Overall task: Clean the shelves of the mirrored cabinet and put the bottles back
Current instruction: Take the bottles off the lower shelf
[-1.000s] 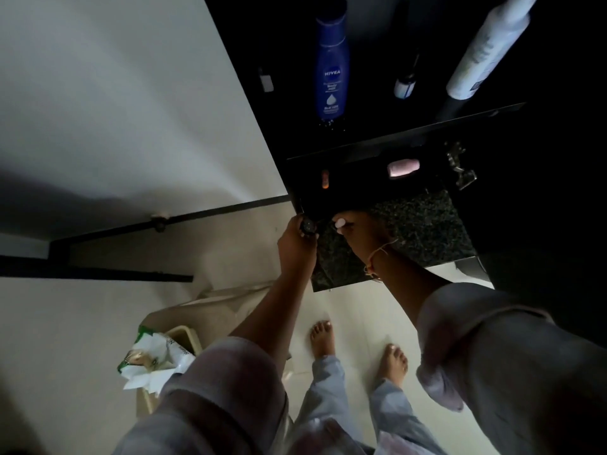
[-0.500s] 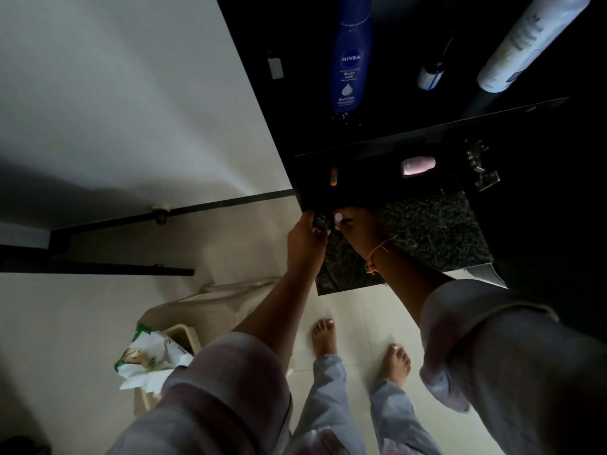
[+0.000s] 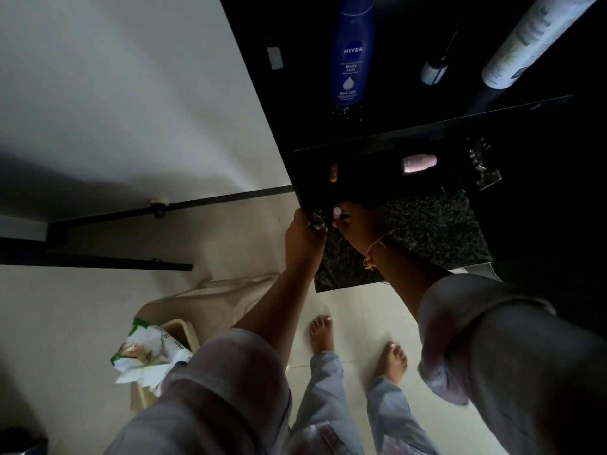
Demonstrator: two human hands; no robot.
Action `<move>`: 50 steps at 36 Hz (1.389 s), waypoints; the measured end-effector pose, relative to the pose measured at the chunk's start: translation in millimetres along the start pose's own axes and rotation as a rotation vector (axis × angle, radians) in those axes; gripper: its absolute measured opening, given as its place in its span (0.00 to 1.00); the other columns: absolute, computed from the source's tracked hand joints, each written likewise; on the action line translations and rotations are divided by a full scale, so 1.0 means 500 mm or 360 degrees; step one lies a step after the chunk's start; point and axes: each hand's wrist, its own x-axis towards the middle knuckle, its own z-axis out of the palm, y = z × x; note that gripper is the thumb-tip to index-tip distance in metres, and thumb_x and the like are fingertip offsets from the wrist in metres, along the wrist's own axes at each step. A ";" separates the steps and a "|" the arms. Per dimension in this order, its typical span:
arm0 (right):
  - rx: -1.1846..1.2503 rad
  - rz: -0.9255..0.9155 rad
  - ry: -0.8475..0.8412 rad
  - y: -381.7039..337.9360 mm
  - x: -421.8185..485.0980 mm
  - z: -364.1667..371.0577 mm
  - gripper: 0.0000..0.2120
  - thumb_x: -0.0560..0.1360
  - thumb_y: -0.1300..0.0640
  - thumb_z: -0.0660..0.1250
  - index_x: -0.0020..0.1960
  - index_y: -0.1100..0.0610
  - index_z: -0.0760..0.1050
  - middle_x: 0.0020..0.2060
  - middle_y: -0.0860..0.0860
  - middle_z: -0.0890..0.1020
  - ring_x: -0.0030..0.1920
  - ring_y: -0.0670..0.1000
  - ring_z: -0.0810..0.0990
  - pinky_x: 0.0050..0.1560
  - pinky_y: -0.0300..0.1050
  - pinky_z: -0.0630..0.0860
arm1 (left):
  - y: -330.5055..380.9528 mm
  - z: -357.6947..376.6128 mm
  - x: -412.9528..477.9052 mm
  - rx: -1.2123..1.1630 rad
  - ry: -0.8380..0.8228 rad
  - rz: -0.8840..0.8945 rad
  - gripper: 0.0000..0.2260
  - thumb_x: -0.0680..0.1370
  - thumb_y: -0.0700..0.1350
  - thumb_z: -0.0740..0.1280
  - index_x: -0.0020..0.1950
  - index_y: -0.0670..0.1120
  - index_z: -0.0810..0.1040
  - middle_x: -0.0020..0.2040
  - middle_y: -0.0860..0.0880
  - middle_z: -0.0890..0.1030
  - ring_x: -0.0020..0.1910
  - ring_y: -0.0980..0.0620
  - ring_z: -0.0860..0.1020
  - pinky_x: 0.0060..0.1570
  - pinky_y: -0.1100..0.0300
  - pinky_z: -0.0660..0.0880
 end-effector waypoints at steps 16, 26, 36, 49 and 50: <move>0.0076 0.0010 0.0205 -0.053 -0.101 -0.093 0.20 0.71 0.62 0.72 0.62 0.60 0.76 0.58 0.59 0.80 0.58 0.60 0.78 0.61 0.57 0.74 | 0.055 -0.093 -0.123 -0.0068 0.0191 0.0185 0.16 0.76 0.39 0.68 0.63 0.43 0.74 0.58 0.47 0.76 0.54 0.52 0.76 0.55 0.60 0.74; 0.0013 -0.0318 0.0600 -0.170 -0.211 -0.247 0.13 0.67 0.69 0.68 0.50 0.57 0.82 0.46 0.55 0.83 0.46 0.54 0.83 0.52 0.36 0.74 | 0.245 -0.184 -0.209 -0.0136 0.0346 0.0615 0.04 0.76 0.40 0.68 0.49 0.48 0.81 0.46 0.50 0.81 0.43 0.55 0.81 0.46 0.62 0.77; 0.0138 -0.0508 0.0900 -0.294 -0.245 -0.421 0.04 0.70 0.63 0.71 0.44 0.56 0.81 0.41 0.53 0.82 0.38 0.52 0.82 0.44 0.29 0.74 | 0.446 -0.253 -0.243 -0.0336 0.0616 0.0905 0.05 0.78 0.40 0.67 0.51 0.44 0.82 0.48 0.46 0.82 0.45 0.54 0.78 0.49 0.66 0.72; -0.0596 -0.0887 0.1670 -0.521 -0.248 -0.730 0.19 0.70 0.51 0.67 0.59 0.56 0.75 0.59 0.55 0.75 0.58 0.58 0.73 0.59 0.51 0.72 | 0.698 -0.424 -0.207 0.0409 0.1102 0.1759 0.27 0.76 0.57 0.68 0.68 0.41 0.72 0.66 0.43 0.74 0.66 0.45 0.71 0.67 0.53 0.67; -0.0669 -0.0838 0.1599 -0.525 -0.240 -0.746 0.22 0.69 0.50 0.66 0.61 0.57 0.74 0.60 0.56 0.75 0.60 0.59 0.73 0.60 0.52 0.72 | 0.710 -0.431 -0.199 0.0464 0.1077 0.1716 0.29 0.76 0.59 0.66 0.69 0.41 0.72 0.67 0.43 0.74 0.67 0.44 0.71 0.67 0.52 0.67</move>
